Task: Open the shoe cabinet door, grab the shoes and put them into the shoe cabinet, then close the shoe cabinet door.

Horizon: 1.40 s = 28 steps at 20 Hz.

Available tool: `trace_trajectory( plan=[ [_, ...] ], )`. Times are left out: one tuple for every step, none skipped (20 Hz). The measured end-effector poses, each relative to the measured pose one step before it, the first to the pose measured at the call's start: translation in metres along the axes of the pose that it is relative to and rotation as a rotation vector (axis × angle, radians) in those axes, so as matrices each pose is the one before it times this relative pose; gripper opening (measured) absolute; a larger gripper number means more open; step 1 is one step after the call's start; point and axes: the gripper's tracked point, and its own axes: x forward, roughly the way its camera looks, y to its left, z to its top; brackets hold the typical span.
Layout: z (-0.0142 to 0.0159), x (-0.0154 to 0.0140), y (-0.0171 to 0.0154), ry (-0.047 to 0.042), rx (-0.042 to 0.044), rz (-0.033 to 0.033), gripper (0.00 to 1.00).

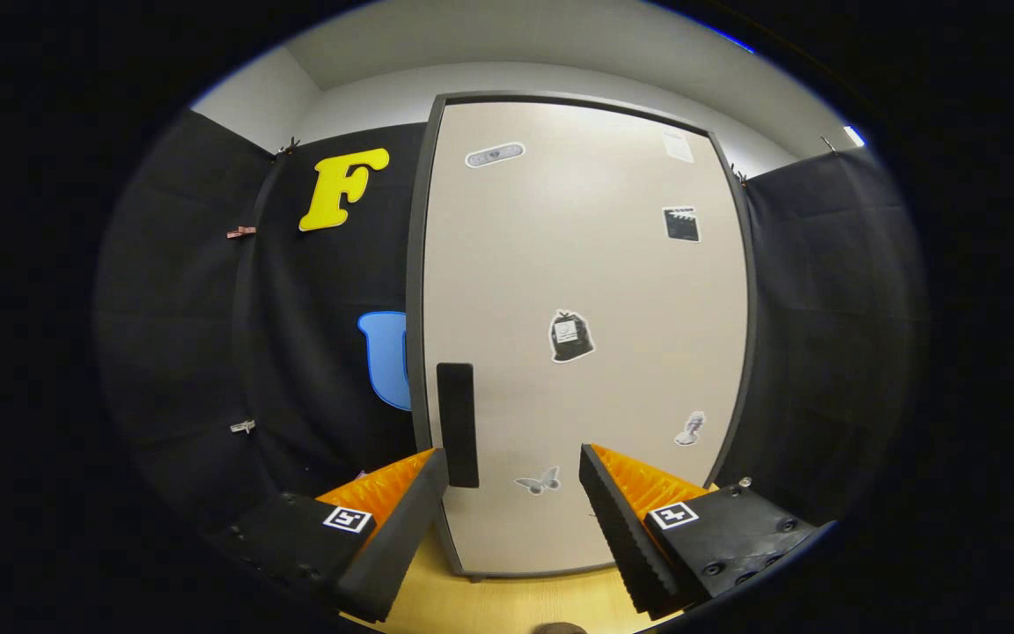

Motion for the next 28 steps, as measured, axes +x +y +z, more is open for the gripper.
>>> trace_trajectory(
  plan=[
    [-0.00159, 0.00962, 0.00435, 0.00167, 0.00209, 0.00149, 0.98],
    [-0.00225, 0.00928, 0.00294, 0.00149, 0.00117, -0.00285, 0.98],
    [-0.00267, 0.00871, 0.00368, 0.00309, 0.00141, -0.00049, 0.98],
    [-0.00214, 0.00829, 0.00311, 0.00002, 0.00111, -0.00272, 0.98],
    [-0.00266, 0.00736, 0.00264, 0.00409, 0.00012, -0.00407, 0.97],
    [-0.00187, 0.00566, 0.00230, 0.00337, 0.00095, -0.00200, 0.97],
    [-0.00128, 0.00511, 0.00207, 0.00060, 0.00017, -0.00231, 0.97],
    [-0.00108, 0.00556, 0.00135, 0.00076, -0.00006, -0.00314, 0.97],
    [-0.00125, 0.00402, 0.00137, 0.00021, 0.00167, -0.00515, 0.97],
    [-0.00066, 0.00462, 0.00121, -0.00079, 0.00381, -0.00079, 0.97],
    [-0.00096, 0.00439, 0.00017, -0.00168, 0.00338, -0.00659, 0.97],
    [-0.00110, 0.00383, -0.00066, 0.00147, 0.00333, -0.00797, 0.92],
    [-0.00180, 0.00273, -0.00018, 0.00272, 0.00306, -0.00691, 0.85],
    [-0.00141, 0.00333, 0.00025, 0.00337, -0.00007, -0.00502, 0.84],
    [-0.00133, 0.00238, 0.00003, 0.00275, -0.00347, -0.00503, 0.84],
    [-0.00044, 0.00252, 0.00062, 0.00094, -0.00462, 0.00014, 0.84],
    [-0.00084, 0.00105, -0.00029, -0.00152, 0.00020, -0.00418, 0.83],
    [0.00036, 0.00056, 0.00174, -0.00192, 0.00192, 0.00209, 0.77],
    [-0.00019, -0.00168, 0.00343, -0.00055, 0.00171, 0.01330, 0.68],
    [-0.00007, 0.00356, 0.00597, -0.00518, 0.00185, 0.02092, 0.63],
    [0.00044, 0.00099, 0.00050, -0.00559, -0.01101, -0.00798, 0.52],
    [-0.00048, -0.00155, -0.00073, -0.00326, -0.01254, -0.00966, 0.40],
    [-0.00063, 0.00252, -0.00031, 0.00130, -0.00541, -0.00625, 0.39],
    [0.00045, -0.00496, 0.00082, 0.00304, 0.00557, 0.00175, 0.39],
    [-0.00098, 0.00377, -0.00022, 0.00642, 0.00483, 0.00270, 0.35],
    [0.00008, 0.00022, -0.00031, 0.00471, -0.00385, -0.00283, 0.35],
    [-0.00038, 0.00003, 0.00006, -0.00037, -0.00636, -0.00715, 0.36],
    [-0.00040, 0.00024, -0.00021, 0.00070, -0.00559, -0.00731, 0.36]
  ],
)
